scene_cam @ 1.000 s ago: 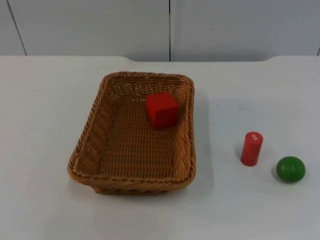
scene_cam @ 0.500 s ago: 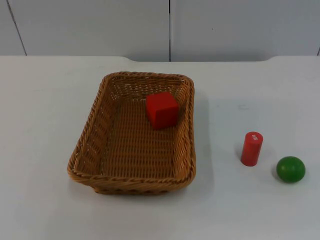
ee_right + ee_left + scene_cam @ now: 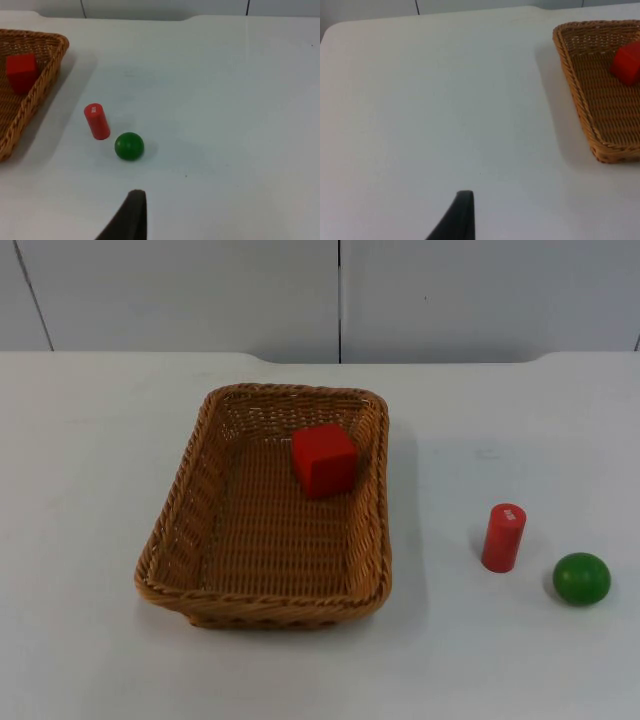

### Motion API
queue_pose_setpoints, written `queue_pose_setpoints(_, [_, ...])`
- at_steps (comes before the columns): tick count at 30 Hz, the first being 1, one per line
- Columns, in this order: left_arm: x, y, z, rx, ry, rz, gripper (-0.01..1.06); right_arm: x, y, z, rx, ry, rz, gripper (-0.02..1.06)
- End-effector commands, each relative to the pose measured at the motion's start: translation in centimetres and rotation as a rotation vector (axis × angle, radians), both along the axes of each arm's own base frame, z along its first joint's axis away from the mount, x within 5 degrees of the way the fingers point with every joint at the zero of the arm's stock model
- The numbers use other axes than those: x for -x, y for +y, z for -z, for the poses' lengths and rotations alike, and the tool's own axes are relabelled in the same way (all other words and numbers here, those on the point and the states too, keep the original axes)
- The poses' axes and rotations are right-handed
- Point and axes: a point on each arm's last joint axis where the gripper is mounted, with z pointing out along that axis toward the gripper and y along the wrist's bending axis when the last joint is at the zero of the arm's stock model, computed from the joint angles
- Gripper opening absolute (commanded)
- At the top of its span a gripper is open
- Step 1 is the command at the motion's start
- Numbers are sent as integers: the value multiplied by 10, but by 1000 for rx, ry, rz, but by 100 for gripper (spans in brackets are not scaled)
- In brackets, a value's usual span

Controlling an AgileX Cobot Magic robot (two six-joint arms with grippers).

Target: Pick up the basket with the left hand and place the object to the left of the red cylinder into the basket with the right hand.

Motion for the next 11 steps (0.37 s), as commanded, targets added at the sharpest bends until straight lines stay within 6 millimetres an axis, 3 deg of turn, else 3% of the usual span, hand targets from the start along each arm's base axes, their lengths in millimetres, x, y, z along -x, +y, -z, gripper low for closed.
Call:
queue_pose_setpoints(1, [0, 0, 0, 6, -9, -7, 105, 0, 0, 1, -3, -4, 6, 105])
queue_pose_setpoints(11, [0, 0, 0, 6, -9, -50, 105, 0, 1, 1, -5, -4, 49, 105])
